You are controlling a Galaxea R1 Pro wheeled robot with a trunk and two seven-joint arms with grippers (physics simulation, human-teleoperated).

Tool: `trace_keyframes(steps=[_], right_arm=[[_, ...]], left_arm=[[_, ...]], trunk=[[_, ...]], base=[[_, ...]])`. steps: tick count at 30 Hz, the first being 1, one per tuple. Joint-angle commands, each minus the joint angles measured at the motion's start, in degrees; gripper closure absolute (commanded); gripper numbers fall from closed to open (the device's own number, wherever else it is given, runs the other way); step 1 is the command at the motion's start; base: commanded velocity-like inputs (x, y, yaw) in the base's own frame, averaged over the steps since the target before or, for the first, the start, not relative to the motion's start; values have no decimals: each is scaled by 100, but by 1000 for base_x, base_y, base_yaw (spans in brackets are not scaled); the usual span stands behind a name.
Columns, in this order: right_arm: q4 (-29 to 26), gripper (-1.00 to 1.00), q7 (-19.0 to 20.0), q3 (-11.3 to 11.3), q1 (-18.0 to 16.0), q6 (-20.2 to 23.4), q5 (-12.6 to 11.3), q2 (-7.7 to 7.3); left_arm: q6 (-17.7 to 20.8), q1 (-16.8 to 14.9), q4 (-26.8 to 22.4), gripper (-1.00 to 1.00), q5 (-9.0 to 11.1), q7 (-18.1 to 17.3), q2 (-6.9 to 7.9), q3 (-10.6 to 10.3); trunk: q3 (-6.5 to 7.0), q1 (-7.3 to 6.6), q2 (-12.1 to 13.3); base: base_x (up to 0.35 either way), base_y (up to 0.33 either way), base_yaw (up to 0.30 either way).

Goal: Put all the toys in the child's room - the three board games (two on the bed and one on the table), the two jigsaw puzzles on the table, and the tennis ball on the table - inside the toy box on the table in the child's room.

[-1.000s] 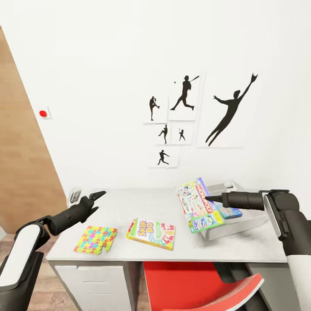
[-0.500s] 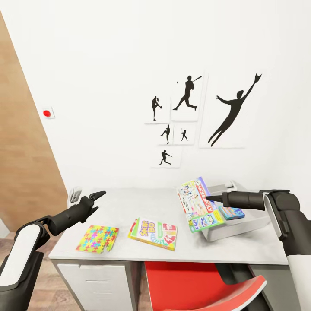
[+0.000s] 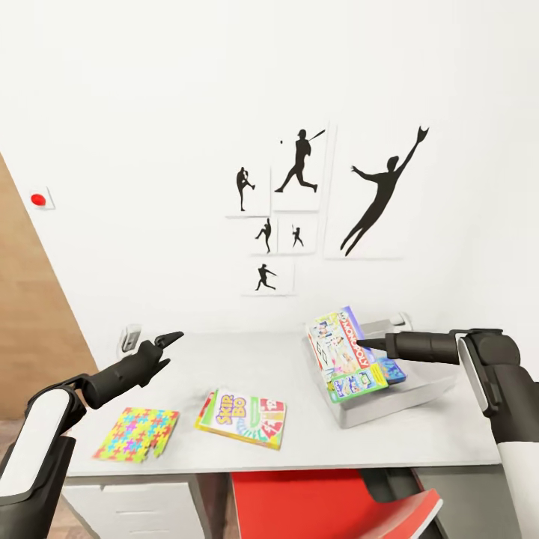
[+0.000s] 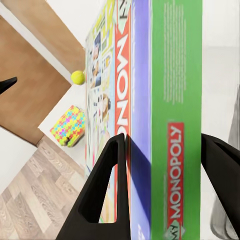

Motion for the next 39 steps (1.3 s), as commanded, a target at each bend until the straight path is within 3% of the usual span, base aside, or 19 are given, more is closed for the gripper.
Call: trace_keyframes(steps=[1, 22, 39], right_arm=[[-1, 100, 31, -5, -7, 47, 6, 0], [-2, 100, 34, 2, -7, 47, 1, 0], [-49, 100, 38, 19, -7, 47, 1, 2]], left_arm=[[20, -6, -6, -100, 60, 56, 0, 6], [20, -5, -6, -100, 53, 32, 0, 12], [12, 3, -6, -100, 56, 31, 0, 28]], trunk=[[-14, 5, -14], [-14, 5, -14], [-14, 5, -14]], base=[[86, -79, -32], [22, -18, -7], [114, -56, 0]])
